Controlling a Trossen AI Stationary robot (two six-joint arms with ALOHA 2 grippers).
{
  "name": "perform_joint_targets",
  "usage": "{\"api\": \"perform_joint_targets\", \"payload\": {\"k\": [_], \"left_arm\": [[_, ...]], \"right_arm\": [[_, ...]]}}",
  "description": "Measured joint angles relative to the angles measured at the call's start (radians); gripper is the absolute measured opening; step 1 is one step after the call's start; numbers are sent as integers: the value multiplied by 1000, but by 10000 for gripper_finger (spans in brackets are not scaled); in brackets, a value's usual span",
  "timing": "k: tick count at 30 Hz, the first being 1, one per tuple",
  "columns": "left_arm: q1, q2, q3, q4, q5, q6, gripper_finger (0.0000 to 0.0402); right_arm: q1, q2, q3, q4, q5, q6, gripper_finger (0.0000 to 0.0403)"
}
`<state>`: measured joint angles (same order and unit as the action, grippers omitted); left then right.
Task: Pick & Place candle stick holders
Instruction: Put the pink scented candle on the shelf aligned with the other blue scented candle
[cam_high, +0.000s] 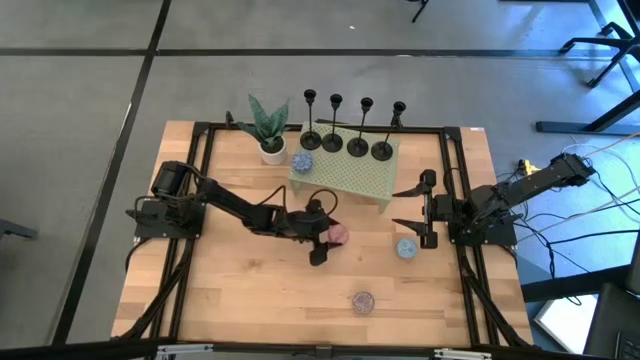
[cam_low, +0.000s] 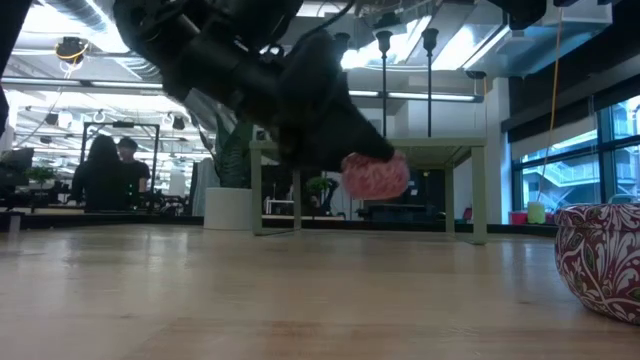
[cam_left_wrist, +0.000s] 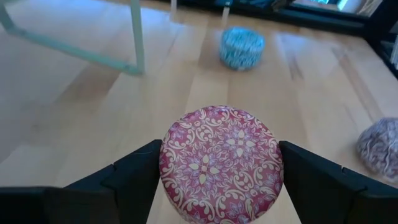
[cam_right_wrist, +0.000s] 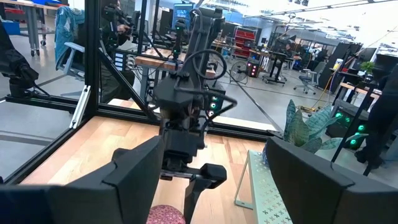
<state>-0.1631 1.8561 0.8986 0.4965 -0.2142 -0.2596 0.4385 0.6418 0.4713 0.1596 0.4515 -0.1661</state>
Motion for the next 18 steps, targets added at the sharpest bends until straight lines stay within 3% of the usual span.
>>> {"api": "perform_joint_targets", "payload": {"k": [10, 18], "left_arm": [[0, -11, 110, -155, -4, 44, 297], [2, -101, 160, -263, -61, 63, 297]], "right_arm": [[0, 0, 0, 0, 0, 0, 289], [0, 2, 0, -4, 0, -1, 289]]}}
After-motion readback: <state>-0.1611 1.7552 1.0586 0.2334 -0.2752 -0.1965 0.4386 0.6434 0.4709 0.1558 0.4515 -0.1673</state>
